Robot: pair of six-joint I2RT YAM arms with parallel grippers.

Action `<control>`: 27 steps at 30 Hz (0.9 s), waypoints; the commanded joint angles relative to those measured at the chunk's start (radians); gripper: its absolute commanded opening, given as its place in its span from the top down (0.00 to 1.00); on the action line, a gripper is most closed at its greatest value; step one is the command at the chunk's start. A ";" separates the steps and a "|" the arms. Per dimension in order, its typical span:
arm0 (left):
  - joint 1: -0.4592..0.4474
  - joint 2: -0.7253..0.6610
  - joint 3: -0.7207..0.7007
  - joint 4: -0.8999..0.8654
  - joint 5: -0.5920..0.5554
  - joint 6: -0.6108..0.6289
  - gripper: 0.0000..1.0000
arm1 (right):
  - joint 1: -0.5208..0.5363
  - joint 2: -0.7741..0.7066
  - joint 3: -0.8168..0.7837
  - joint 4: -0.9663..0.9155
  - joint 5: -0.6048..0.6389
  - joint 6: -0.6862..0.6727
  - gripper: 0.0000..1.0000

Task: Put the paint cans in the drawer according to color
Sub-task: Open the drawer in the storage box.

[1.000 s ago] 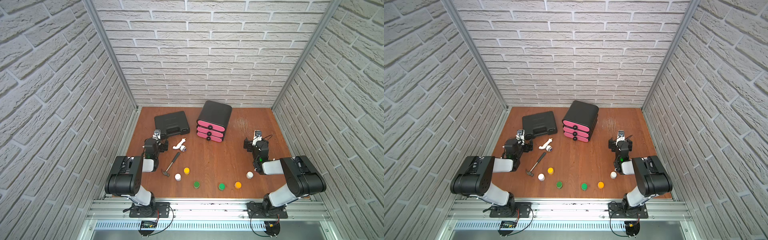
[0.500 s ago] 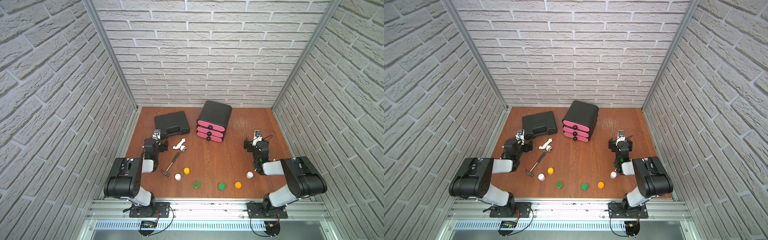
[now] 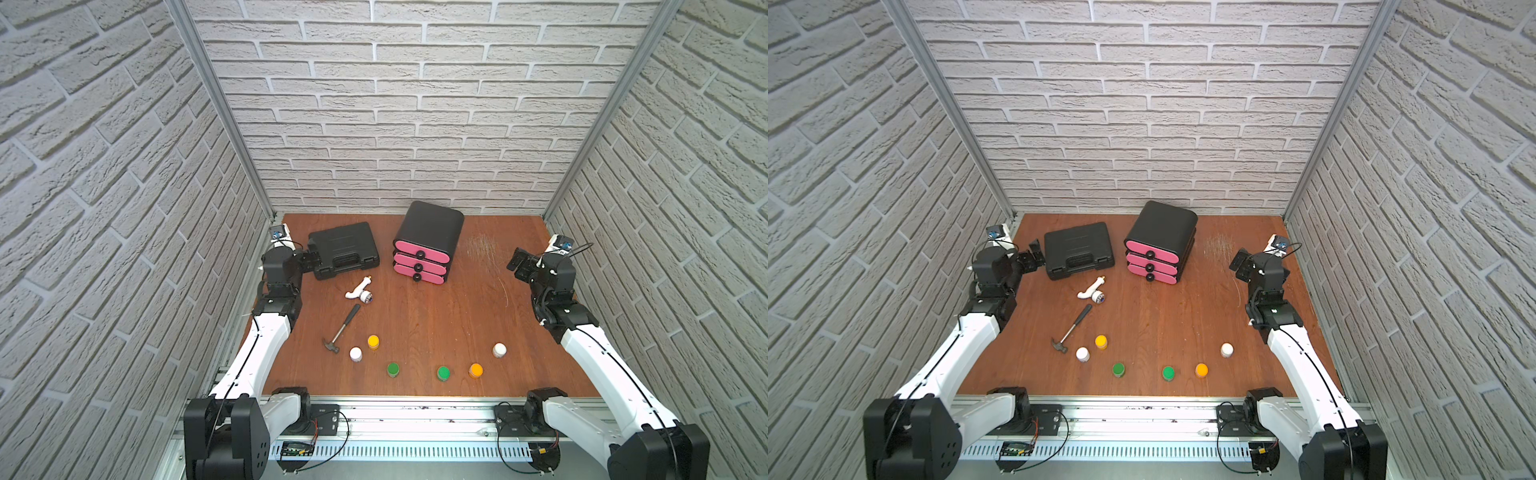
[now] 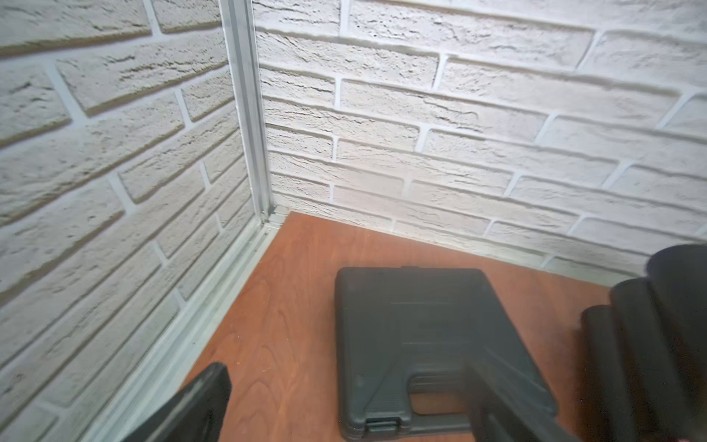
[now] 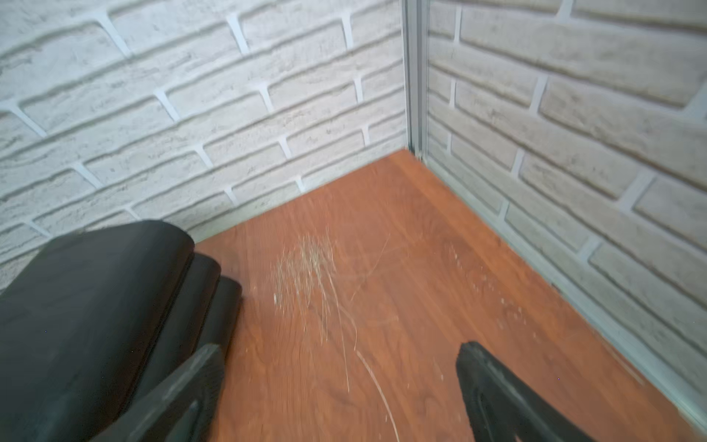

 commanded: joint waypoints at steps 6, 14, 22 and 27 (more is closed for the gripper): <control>-0.142 -0.012 0.047 -0.253 0.181 -0.230 0.02 | 0.001 0.103 0.125 -0.432 -0.312 0.137 0.11; -0.546 -0.046 0.009 -0.210 0.080 -0.244 0.11 | 0.005 0.084 0.135 -0.472 -0.365 0.128 0.14; -0.740 0.117 -0.015 -0.010 0.041 -0.037 0.17 | 0.005 0.075 0.129 -0.402 -0.353 0.162 0.18; -0.739 0.295 0.072 0.103 0.162 0.138 0.22 | 0.004 0.088 0.152 -0.385 -0.360 0.190 0.19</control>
